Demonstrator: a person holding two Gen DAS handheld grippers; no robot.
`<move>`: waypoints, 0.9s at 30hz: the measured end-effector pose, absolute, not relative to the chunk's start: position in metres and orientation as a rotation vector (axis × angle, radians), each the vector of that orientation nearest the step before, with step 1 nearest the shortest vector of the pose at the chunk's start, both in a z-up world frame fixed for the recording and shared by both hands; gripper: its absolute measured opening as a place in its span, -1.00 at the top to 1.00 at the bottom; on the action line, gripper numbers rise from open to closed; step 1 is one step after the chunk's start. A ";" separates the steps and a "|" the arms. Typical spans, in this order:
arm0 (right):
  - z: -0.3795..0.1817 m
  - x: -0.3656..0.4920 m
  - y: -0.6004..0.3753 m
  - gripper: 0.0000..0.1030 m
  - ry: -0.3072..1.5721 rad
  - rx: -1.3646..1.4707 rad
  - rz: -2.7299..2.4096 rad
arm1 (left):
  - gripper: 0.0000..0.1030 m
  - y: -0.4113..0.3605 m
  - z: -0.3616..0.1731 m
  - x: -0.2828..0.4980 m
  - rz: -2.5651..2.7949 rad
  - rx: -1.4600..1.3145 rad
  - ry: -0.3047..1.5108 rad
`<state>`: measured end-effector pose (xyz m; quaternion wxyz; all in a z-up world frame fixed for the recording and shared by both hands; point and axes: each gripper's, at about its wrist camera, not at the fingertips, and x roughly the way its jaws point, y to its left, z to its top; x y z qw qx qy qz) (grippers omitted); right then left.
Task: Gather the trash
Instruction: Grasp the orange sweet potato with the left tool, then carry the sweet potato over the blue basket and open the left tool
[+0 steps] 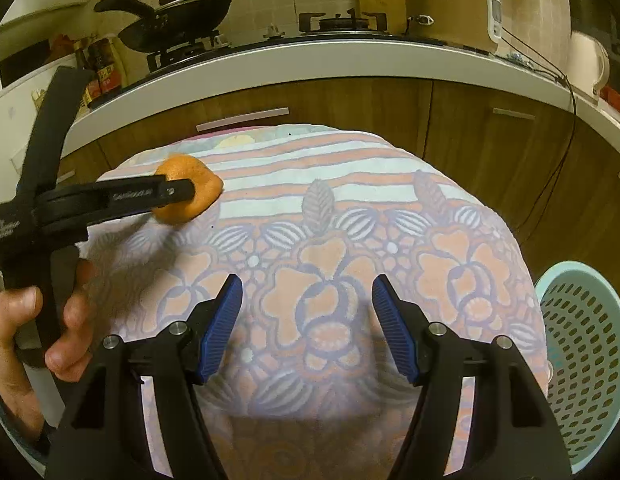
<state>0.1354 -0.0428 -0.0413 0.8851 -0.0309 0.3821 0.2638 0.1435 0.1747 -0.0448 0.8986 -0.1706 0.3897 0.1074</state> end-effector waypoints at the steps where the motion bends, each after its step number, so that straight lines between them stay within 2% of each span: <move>1: -0.041 0.137 -0.045 -0.23 0.800 -0.052 0.549 | 0.47 0.172 -0.044 0.143 0.214 -0.349 0.805; 6: -0.040 0.141 -0.055 -0.23 0.805 0.011 0.536 | 0.62 0.153 -0.037 0.138 0.154 -0.309 0.789; 18: -0.027 0.124 -0.099 -0.23 0.764 -0.008 0.460 | 0.62 0.087 0.000 0.120 -0.031 -0.238 0.714; 27: -0.016 0.120 -0.180 -0.23 0.749 0.054 0.323 | 0.61 0.013 0.016 0.119 -0.163 -0.153 0.698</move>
